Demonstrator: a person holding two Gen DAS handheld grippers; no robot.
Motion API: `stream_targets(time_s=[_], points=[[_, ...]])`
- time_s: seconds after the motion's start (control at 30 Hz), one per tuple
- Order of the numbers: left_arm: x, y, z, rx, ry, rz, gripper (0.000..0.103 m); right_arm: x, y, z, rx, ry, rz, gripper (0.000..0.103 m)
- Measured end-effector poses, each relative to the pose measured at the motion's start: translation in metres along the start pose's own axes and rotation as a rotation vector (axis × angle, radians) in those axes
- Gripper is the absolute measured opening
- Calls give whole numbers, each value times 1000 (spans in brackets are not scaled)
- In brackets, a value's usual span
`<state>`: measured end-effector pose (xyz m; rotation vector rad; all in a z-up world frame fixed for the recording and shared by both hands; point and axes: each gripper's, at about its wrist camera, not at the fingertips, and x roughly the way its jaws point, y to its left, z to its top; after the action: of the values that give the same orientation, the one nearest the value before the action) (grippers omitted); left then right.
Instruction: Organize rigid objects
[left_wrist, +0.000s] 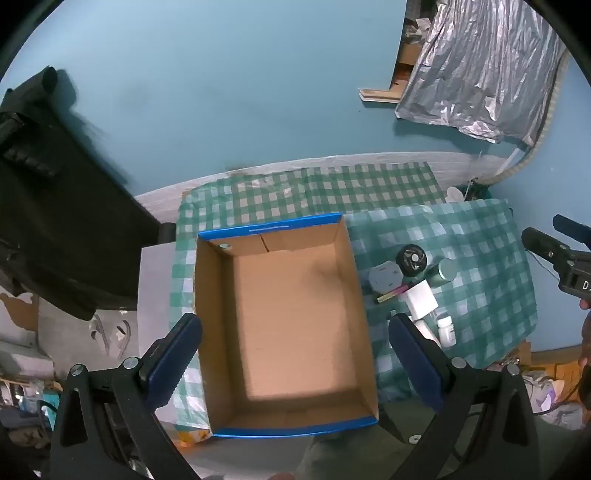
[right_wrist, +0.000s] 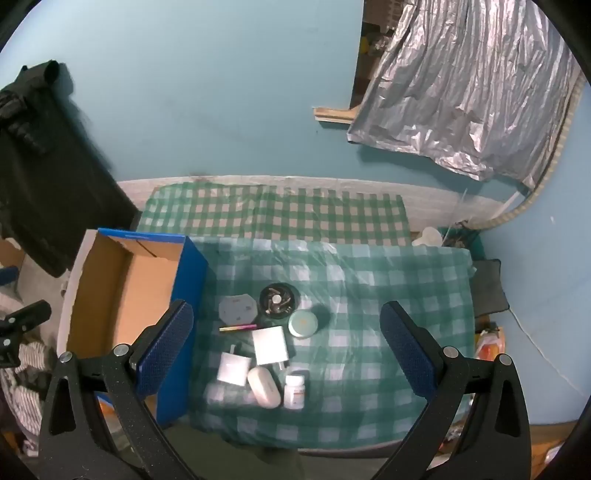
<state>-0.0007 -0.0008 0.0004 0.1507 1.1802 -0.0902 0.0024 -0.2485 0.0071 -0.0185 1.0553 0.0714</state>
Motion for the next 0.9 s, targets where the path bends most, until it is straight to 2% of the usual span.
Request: stream_targets(time_s=[0.13, 0.2, 0.37, 0.9], points=[[-8, -18, -4, 11, -21, 23, 102, 0, -1, 1, -1, 3, 0, 101], [-8, -13, 0, -3, -4, -1, 102, 0, -1, 1, 0, 4, -2, 101], [-4, 0, 2, -22, -20, -31, 102, 1, -1, 3, -2, 4, 1, 101], [5, -1, 4, -10, 10, -24, 102, 10, 3, 5, -4, 12, 11, 101]])
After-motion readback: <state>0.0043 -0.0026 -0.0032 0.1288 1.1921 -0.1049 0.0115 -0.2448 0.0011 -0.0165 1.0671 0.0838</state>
